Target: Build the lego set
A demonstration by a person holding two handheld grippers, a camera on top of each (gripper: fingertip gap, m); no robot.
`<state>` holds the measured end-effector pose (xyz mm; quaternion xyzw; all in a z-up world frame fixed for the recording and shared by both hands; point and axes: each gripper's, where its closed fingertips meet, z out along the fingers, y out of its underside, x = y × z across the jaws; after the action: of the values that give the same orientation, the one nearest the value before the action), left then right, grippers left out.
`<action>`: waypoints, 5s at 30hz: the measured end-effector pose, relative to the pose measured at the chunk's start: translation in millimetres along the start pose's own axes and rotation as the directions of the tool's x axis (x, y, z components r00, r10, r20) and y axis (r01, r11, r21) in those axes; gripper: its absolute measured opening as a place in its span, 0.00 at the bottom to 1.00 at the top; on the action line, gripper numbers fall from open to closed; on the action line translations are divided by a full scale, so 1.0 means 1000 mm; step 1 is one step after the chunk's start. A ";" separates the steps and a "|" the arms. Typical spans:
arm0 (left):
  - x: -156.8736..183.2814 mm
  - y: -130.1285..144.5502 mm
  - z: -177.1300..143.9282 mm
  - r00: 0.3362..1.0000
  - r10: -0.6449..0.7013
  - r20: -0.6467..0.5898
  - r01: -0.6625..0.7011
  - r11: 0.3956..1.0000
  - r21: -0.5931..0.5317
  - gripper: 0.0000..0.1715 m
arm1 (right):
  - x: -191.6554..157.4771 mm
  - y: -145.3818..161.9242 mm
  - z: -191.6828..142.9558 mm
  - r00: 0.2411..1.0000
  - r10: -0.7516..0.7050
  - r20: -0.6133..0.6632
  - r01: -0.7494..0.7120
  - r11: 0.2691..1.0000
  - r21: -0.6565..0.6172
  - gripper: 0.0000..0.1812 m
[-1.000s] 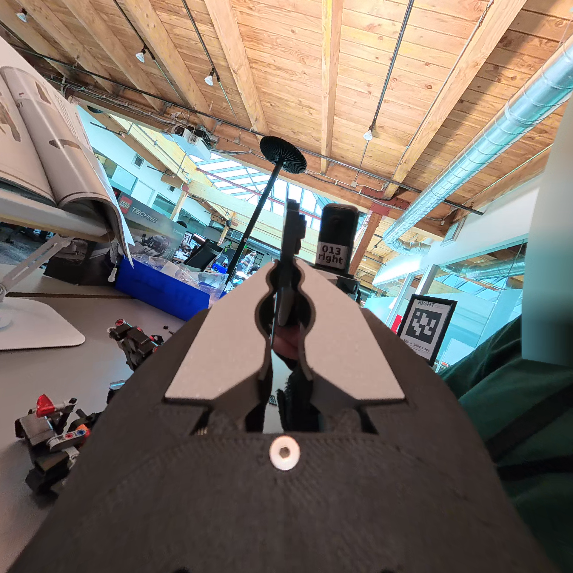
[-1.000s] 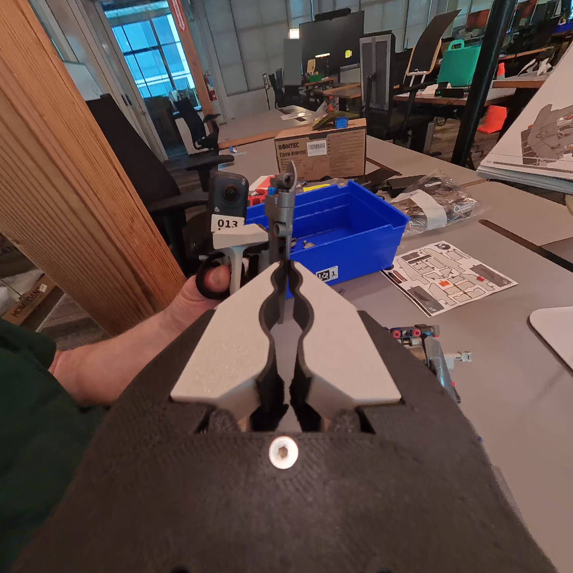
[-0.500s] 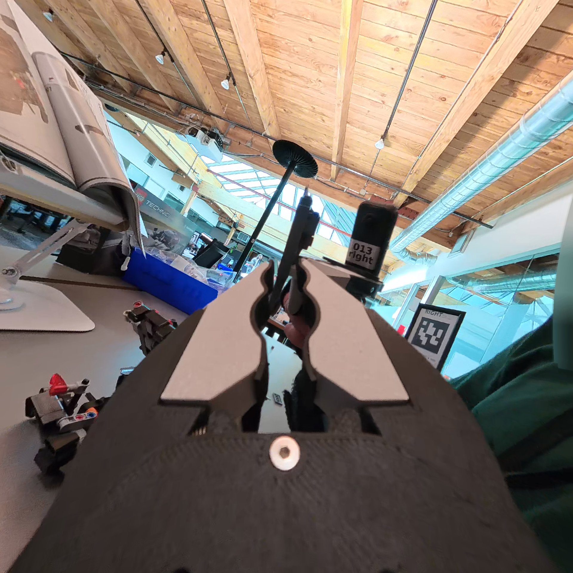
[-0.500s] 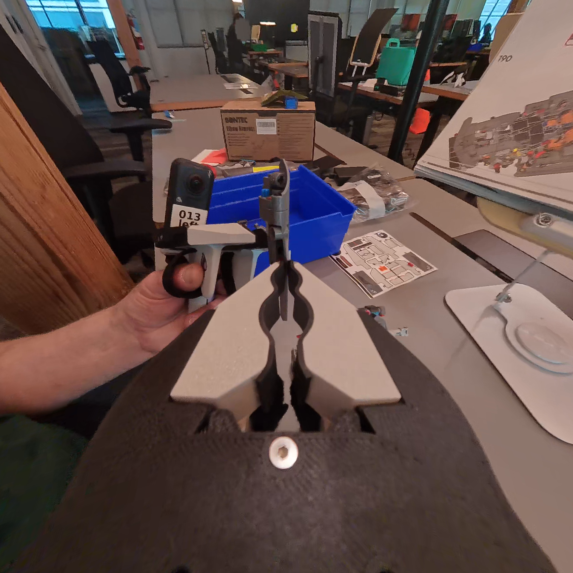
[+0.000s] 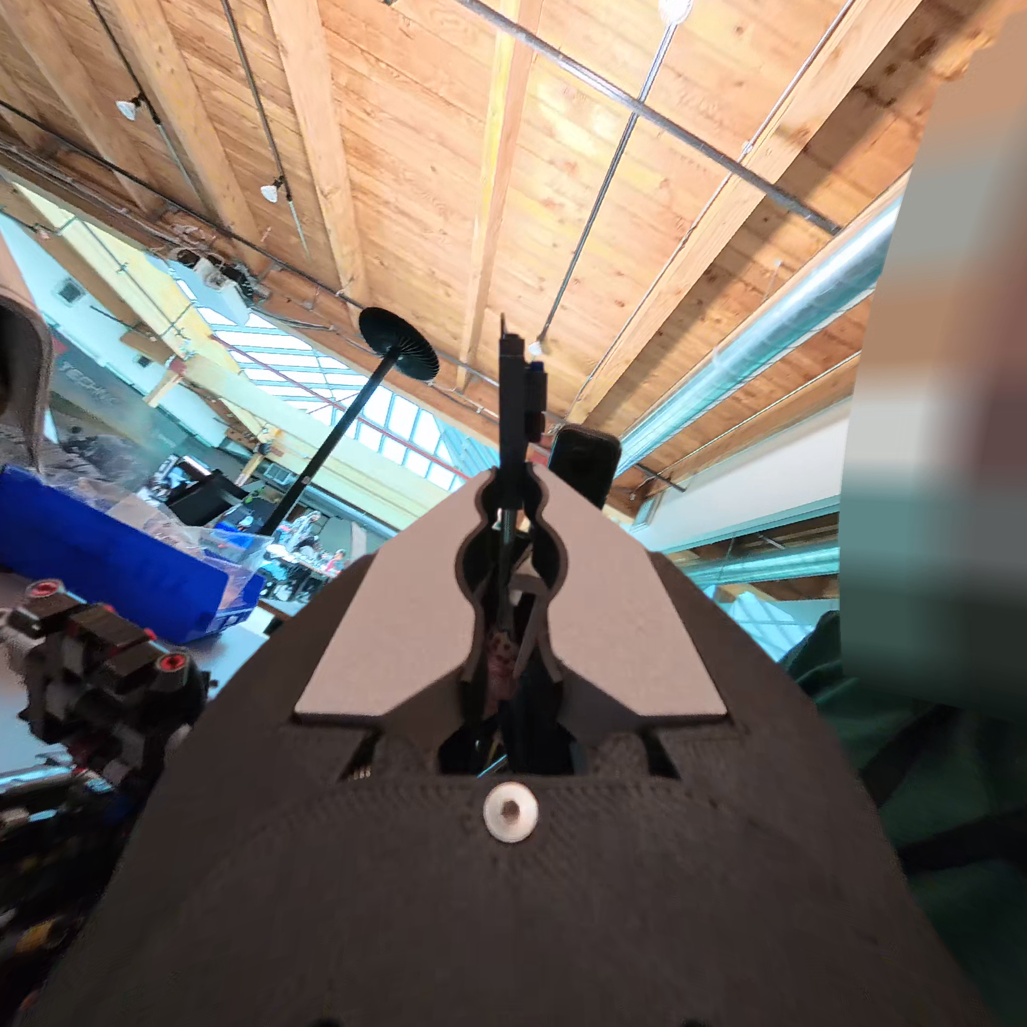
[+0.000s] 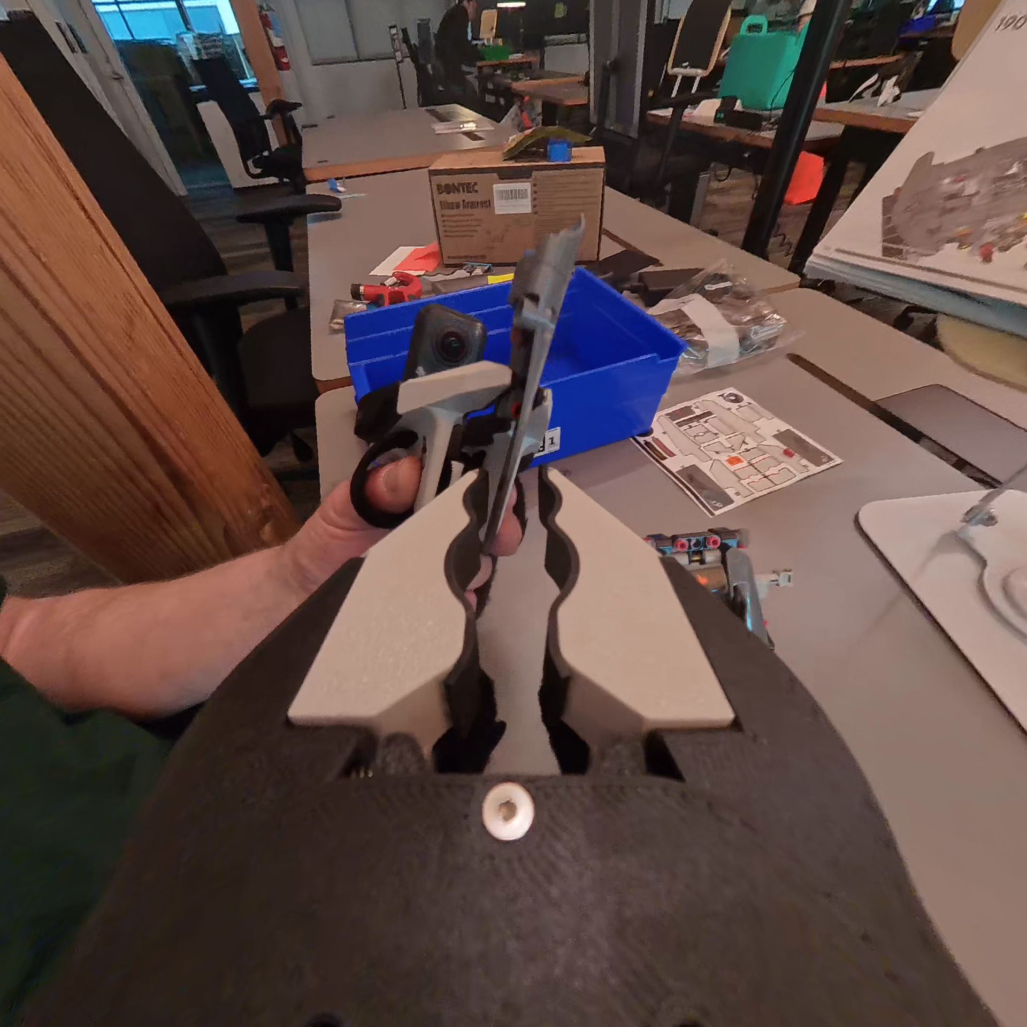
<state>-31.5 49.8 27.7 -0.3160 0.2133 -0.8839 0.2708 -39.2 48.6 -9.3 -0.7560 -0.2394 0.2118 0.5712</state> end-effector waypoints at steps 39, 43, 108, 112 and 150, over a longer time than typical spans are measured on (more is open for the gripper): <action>-0.013 -0.007 0.008 0.966 0.141 0.216 -0.074 0.954 -0.292 0.20 | 0.016 0.004 -0.008 0.985 -0.098 0.144 0.114 0.987 -0.113 0.19; -0.013 -0.007 0.009 0.978 0.089 0.188 -0.024 0.946 -0.324 0.20 | 0.012 0.011 -0.005 0.943 0.080 0.323 -0.029 0.987 -0.159 0.18; -0.046 0.027 -0.049 0.853 0.248 0.459 -0.138 0.956 -0.260 0.31 | 0.026 0.070 0.004 0.897 0.373 0.235 -0.309 0.912 -0.269 0.09; -0.055 0.018 -0.055 0.834 0.251 0.491 -0.148 0.960 -0.238 0.30 | 0.029 0.077 0.004 0.908 0.360 0.212 -0.295 0.912 -0.286 0.09; -0.061 0.072 -0.053 0.726 0.547 0.416 -0.313 0.802 -0.509 0.43 | 0.028 0.080 0.010 0.897 0.304 0.322 -0.244 0.946 -0.215 0.09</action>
<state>-2.6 42.9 -76.0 -0.5423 0.3738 -0.6026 0.4506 -13.2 55.0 -90.2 -0.7778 -0.2454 0.4006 0.4175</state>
